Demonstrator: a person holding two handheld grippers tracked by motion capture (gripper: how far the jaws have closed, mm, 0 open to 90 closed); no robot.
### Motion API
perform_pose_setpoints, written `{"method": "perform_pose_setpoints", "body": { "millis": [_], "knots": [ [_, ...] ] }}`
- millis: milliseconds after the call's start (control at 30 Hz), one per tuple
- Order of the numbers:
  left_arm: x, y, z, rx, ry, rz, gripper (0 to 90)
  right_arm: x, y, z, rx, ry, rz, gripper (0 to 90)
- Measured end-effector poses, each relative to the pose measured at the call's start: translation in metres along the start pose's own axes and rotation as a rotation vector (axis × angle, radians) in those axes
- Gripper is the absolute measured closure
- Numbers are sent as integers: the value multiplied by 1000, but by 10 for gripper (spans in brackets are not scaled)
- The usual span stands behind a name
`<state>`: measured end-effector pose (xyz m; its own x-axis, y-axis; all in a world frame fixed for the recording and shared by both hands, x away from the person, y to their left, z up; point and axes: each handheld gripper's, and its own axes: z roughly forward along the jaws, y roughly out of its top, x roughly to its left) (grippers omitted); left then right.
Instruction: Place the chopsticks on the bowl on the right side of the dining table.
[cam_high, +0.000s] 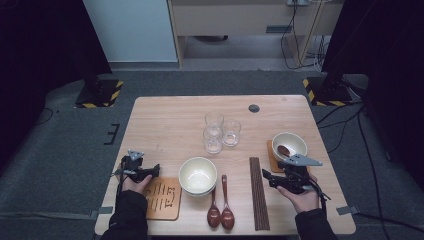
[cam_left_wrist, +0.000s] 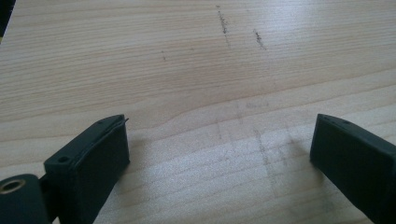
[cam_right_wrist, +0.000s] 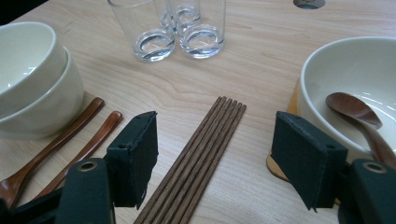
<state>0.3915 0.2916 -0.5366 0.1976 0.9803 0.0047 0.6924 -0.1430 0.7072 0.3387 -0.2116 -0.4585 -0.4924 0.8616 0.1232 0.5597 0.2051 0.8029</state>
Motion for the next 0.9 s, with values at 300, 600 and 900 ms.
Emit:
{"method": "perform_pose_setpoints", "body": {
  "millis": [300, 600, 900],
  "knots": [
    [0, 0, 0, 0, 0, 0, 35, 4, -6, 5, 17, -1, -25, 334],
    [0, 0, 0, 0, 0, 0, 35, 6, -13, 12, 45, -2, -42, 360],
    [0, 0, 0, 0, 1, 0, 34, 7, -20, 20, 89, 1, -52, 408]
  ]
}}
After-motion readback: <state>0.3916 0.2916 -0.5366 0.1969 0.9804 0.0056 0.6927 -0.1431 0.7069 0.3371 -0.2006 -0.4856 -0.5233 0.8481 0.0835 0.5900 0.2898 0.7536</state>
